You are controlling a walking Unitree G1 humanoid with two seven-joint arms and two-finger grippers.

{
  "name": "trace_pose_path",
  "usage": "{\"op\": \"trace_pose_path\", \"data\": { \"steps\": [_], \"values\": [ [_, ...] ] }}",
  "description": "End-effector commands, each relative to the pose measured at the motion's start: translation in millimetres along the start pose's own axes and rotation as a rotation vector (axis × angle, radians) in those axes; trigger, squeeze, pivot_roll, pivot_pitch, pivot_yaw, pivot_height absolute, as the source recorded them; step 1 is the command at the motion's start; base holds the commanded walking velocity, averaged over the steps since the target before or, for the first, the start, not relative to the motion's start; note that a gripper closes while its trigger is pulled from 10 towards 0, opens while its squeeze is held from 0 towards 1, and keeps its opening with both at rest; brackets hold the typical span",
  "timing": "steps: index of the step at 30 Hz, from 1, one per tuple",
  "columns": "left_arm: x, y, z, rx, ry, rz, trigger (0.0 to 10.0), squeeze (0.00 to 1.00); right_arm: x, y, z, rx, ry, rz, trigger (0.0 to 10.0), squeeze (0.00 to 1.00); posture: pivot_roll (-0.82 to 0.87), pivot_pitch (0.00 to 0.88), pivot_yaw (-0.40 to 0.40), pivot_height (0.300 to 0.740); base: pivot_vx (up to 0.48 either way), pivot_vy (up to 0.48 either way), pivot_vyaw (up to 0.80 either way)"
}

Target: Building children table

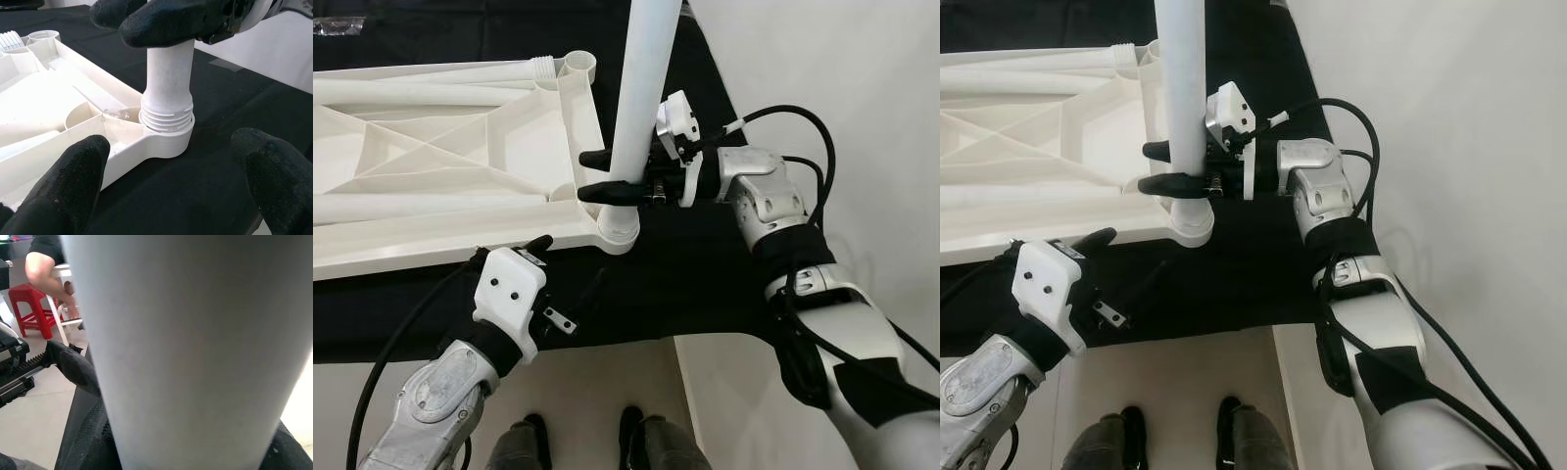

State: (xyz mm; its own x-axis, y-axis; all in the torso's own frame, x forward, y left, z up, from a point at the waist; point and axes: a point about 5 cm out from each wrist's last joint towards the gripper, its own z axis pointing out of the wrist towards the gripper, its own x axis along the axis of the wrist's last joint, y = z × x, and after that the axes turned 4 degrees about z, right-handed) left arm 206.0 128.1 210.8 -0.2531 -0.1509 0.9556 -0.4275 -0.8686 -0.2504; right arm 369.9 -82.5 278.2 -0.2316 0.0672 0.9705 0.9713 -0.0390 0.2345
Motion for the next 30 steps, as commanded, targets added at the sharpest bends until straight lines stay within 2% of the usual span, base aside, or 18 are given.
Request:
{"op": "trace_pose_path", "data": {
  "steps": [1, 4, 5, 6, 7, 8, 10, 11, 12, 15, 18, 19, 24, 25, 27, 28, 29, 30],
  "values": [
    [-1, 2.2, -2.5, -0.015, -0.017, -0.001, 10.0, 0.0, -17, -0.9, -0.8, -0.058, -0.025, 0.04, 0.0, 0.0, 0.14, 0.288, -0.14, 0.74, 0.0, 0.0, 0.0],
    [-1, 2.3, -2.1, -0.016, -0.015, 0.0, 10.0, 0.0, -35, 2.0, -8.1, -0.268, -0.033, 0.045, 0.0, 0.0, 0.12, 0.295, -0.149, 0.74, 0.0, 0.0, 0.0],
    [-1, 2.3, -2.1, -0.016, -0.015, 0.0, 10.0, 0.0, -35, 2.0, -8.1, -0.268, -0.033, 0.045, 0.0, 0.0, 0.12, 0.295, -0.149, 0.74, 0.0, 0.0, 0.0],
    [-1, 2.4, -2.4, -0.018, -0.015, 0.0, 10.0, 0.0, -58, -0.5, -16.2, -0.593, -0.007, 0.112, 0.0, 0.0, 0.11, 0.295, -0.153, 0.74, 0.0, 0.0, 0.0],
    [-1, 2.4, -2.4, -0.018, -0.015, 0.0, 10.0, 0.0, -58, -0.5, -16.2, -0.593, -0.007, 0.112, 0.0, 0.0, 0.11, 0.295, -0.153, 0.74, 0.0, 0.0, 0.0],
    [0, 2.3, -2.4, -0.021, -0.014, -0.002, 10.0, 0.0, -74, -12.4, -23.4, -0.933, -0.009, 0.095, 0.0, 0.0, 0.09, 0.301, -0.15, 0.74, 0.0, 0.0, 0.0],
    [0, 2.3, -2.4, -0.021, -0.014, -0.002, 10.0, 0.0, -74, -12.4, -23.4, -0.933, -0.009, 0.095, 0.0, 0.0, 0.09, 0.301, -0.15, 0.74, 0.0, 0.0, 0.0],
    [0, 2.3, -2.3, -0.024, -0.013, -0.004, 10.0, 0.0, -86, -30.4, -29.1, -1.097, -0.039, 0.104, 0.0, 0.0, 0.08, 0.305, -0.148, 0.74, 0.0, 0.0, 0.0],
    [0, 2.0, -1.7, -0.027, -0.012, -0.005, 10.0, 0.0, -96, -52.5, -22.5, -1.115, -0.05, 0.128, 0.0, 0.0, 0.07, 0.318, -0.132, 0.74, 0.0, 0.0, 0.0],
    [0, 7.7, 2.2, -0.052, -0.001, -0.03, 10.0, 0.0, -94, -56.3, -4.0, -1.024, -0.056, 0.148, 0.0, 0.0, 0.05, 0.297, -0.134, 0.74, 0.0, 0.0, 0.0],
    [0, 8.8, 2.8, -0.056, 0.001, -0.033, 10.0, 0.0, -93, -51.7, -3.2, -1.018, -0.06, 0.141, 0.0, 0.0, 0.05, 0.297, -0.134, 0.74, 0.0, 0.0, 0.0],
    [0, 8.6, 2.8, -0.055, 0.001, -0.032, 10.0, 0.0, -88, -47.4, -2.2, -0.989, -0.033, 0.136, 10.0, 0.0, 0.06, 0.294, -0.139, 0.74, 0.0, 0.0, 0.0],
    [0, 7.8, 2.9, -0.05, 0.002, -0.028, 10.0, 0.0, -75, -40.2, -2.3, -0.963, 0.055, 0.136, 10.0, 0.0, 0.07, 0.286, -0.139, 0.74, 0.0, 0.0, 0.0],
    [1, 7.2, 3.4, -0.046, 0.004, -0.026, 10.0, 0.0, -65, -35.8, -0.1, -0.871, 0.102, 0.131, 10.0, 1.0, 0.07, 0.281, -0.139, 0.74, 0.0, 0.0, 0.0],
    [1, 7.5, 4.0, -0.045, 0.006, -0.026, 10.0, 0.0, -52, -33.4, 1.8, -0.768, 0.133, 0.111, 10.0, 1.0, 0.07, 0.274, -0.141, 0.74, 0.0, 0.0, 0.0],
    [0, 9.2, 4.9, -0.048, 0.008, -0.028, 10.0, 0.0, -39, -28.0, 0.9, -0.643, 0.159, 0.088, 10.0, 0.68, 0.08, 0.265, -0.144, 0.74, 0.0, 0.0, 0.0],
    [0, 9.2, 4.9, -0.048, 0.008, -0.028, 10.0, 0.0, -39, -28.0, 0.9, -0.643, 0.159, 0.088, 10.0, 0.68, 0.08, 0.265, -0.144, 0.74, 0.0, 0.0, 0.0],
    [0, 10.7, 5.8, -0.05, 0.009, -0.03, 10.0, 0.0, -27, -23.6, -1.4, -0.532, 0.166, 0.05, 10.0, 0.0, 0.09, 0.262, -0.149, 0.74, 0.0, 0.0, 0.0]
  ]
}}
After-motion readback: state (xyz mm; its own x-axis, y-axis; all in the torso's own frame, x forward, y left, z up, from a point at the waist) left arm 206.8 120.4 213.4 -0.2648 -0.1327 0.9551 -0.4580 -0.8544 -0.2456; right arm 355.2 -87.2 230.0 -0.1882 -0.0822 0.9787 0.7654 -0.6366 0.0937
